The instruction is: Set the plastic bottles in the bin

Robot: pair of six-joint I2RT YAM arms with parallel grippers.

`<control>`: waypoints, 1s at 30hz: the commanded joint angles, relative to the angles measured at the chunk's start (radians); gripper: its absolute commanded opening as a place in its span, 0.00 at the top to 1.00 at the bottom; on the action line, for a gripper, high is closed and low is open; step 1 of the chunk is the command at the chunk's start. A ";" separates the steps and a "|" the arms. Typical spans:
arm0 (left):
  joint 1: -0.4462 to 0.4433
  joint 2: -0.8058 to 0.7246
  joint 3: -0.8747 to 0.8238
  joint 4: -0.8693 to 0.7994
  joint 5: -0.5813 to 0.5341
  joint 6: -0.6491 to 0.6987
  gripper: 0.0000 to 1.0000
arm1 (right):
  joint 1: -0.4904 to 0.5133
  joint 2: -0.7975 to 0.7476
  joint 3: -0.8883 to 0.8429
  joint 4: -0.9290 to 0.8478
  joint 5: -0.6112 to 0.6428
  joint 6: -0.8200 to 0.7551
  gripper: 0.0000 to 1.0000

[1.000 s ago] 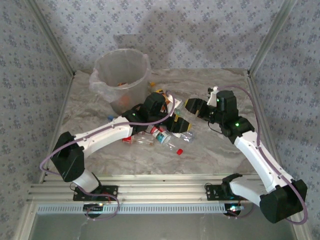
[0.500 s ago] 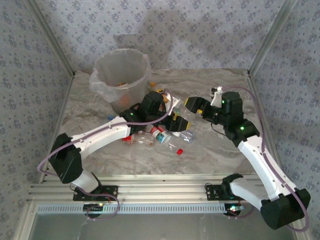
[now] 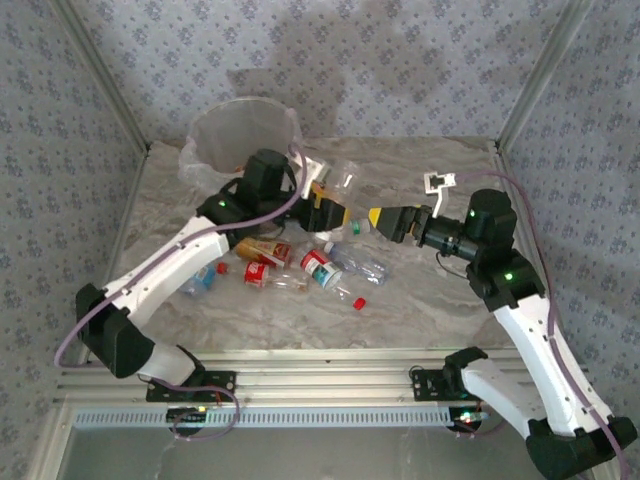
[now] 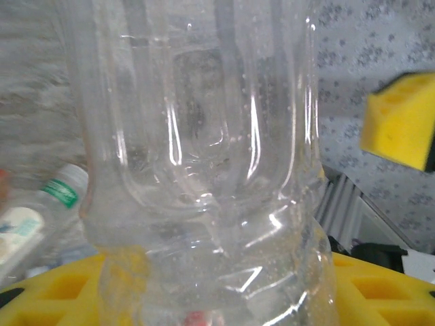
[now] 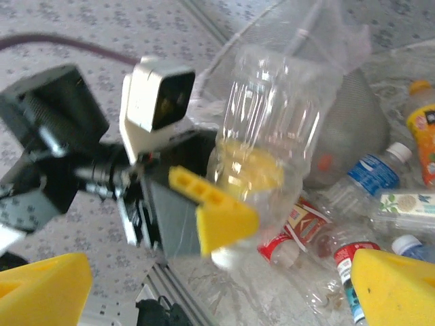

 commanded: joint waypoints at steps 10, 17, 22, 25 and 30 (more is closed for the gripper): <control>0.251 0.067 0.382 -0.339 -0.122 0.189 0.40 | 0.055 -0.067 0.053 0.016 -0.019 -0.113 0.00; 0.337 0.236 0.633 -0.484 -0.219 0.265 0.39 | 0.069 -0.088 0.061 -0.009 0.015 -0.143 0.00; 0.379 0.343 0.746 -0.548 -0.255 0.286 0.39 | 0.071 -0.092 0.080 -0.045 0.034 -0.164 0.00; 0.402 0.393 0.781 -0.558 -0.269 0.294 0.39 | 0.074 -0.091 0.087 -0.057 0.044 -0.172 0.00; 0.433 0.482 0.858 -0.588 -0.297 0.306 0.38 | 0.076 -0.081 0.092 -0.078 0.055 -0.178 0.00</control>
